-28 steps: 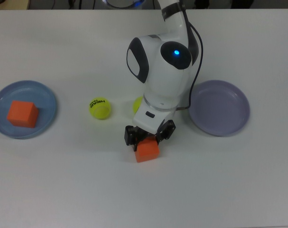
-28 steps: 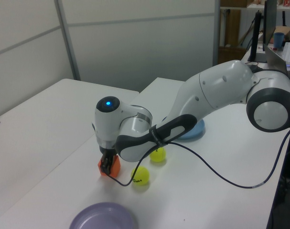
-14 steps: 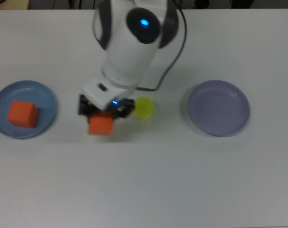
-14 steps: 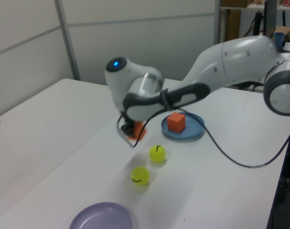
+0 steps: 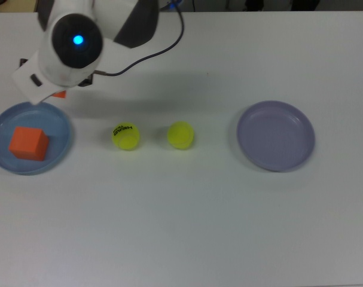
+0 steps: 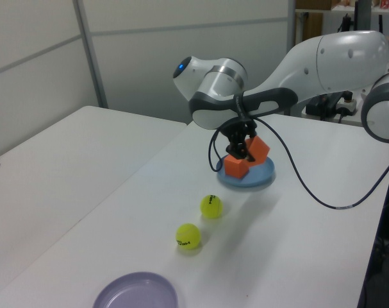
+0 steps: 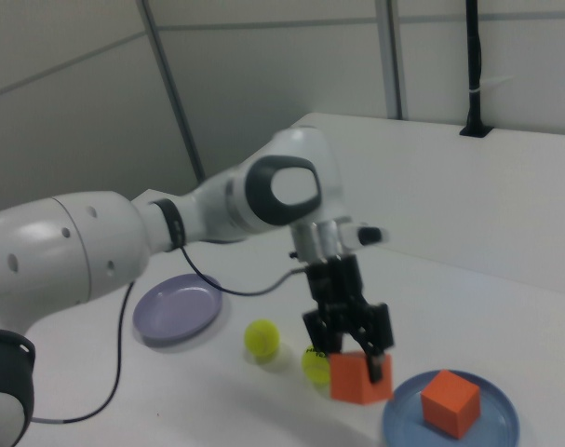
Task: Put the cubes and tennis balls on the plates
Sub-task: 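Carry the second orange cube onto the blue plate beside the first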
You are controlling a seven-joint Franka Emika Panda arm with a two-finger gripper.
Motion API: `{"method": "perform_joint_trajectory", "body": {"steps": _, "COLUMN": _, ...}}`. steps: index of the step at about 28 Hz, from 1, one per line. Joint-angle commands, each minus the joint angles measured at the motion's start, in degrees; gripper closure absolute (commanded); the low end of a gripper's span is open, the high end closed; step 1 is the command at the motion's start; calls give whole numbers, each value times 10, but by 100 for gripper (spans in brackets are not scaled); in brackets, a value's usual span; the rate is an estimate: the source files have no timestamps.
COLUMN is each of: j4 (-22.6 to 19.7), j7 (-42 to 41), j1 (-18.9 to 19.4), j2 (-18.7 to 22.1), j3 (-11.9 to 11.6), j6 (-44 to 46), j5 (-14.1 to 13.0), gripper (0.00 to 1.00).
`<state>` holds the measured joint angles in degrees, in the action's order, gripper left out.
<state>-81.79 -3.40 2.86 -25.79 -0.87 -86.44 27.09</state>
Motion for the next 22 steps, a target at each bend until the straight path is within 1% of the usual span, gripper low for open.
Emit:
{"method": "perform_joint_trajectory", "body": {"steps": 1, "j4": -8, "j7": -6, "j1": -17, "j2": -22, "j3": -6, "j6": -66, "j5": 24, "gripper": 100}}
{"method": "perform_joint_trajectory", "body": {"steps": 4, "j4": -13, "j7": -1, "j1": -25, "j2": -39, "j3": -6, "j6": -108, "j5": 28, "gripper": 100}}
{"method": "perform_joint_trajectory", "body": {"steps": 5, "j4": -13, "j7": 0, "j1": -29, "j2": -51, "j3": -6, "j6": -127, "j5": 29, "gripper": 100}}
{"method": "perform_joint_trajectory", "body": {"steps": 8, "j4": -13, "j7": 1, "j1": -35, "j2": -68, "j3": -7, "j6": -155, "j5": 29, "gripper": 100}}
{"method": "perform_joint_trajectory", "body": {"steps": 10, "j4": -13, "j7": 10, "j1": -38, "j2": -78, "j3": -7, "j6": -176, "j5": 32, "gripper": 100}}
{"method": "perform_joint_trajectory", "body": {"steps": 13, "j4": -13, "j7": 16, "j1": -43, "j2": -83, "j3": -7, "j6": -183, "j5": 39, "gripper": 100}}
{"method": "perform_joint_trajectory", "body": {"steps": 14, "j4": -13, "j7": 16, "j1": -44, "j2": -84, "j3": -7, "j6": -183, "j5": 40, "gripper": 96}}
{"method": "perform_joint_trajectory", "body": {"steps": 15, "j4": -13, "j7": 15, "j1": -44, "j2": -83, "j3": -6, "j6": -184, "j5": 40, "gripper": 87}}
{"method": "perform_joint_trajectory", "body": {"steps": 16, "j4": -11, "j7": 16, "j1": -45, "j2": -83, "j3": -6, "j6": -185, "j5": 37, "gripper": 46}}
{"method": "perform_joint_trajectory", "body": {"steps": 17, "j4": -10, "j7": 17, "j1": -46, "j2": -83, "j3": -7, "j6": -185, "j5": 37, "gripper": 9}}
{"method": "perform_joint_trajectory", "body": {"steps": 18, "j4": -9, "j7": 18, "j1": -48, "j2": -82, "j3": -6, "j6": -184, "j5": 36, "gripper": 0}}
{"method": "perform_joint_trajectory", "body": {"steps": 22, "j4": -7, "j7": 25, "j1": -55, "j2": -76, "j3": -4, "j6": -185, "j5": 29, "gripper": 0}}
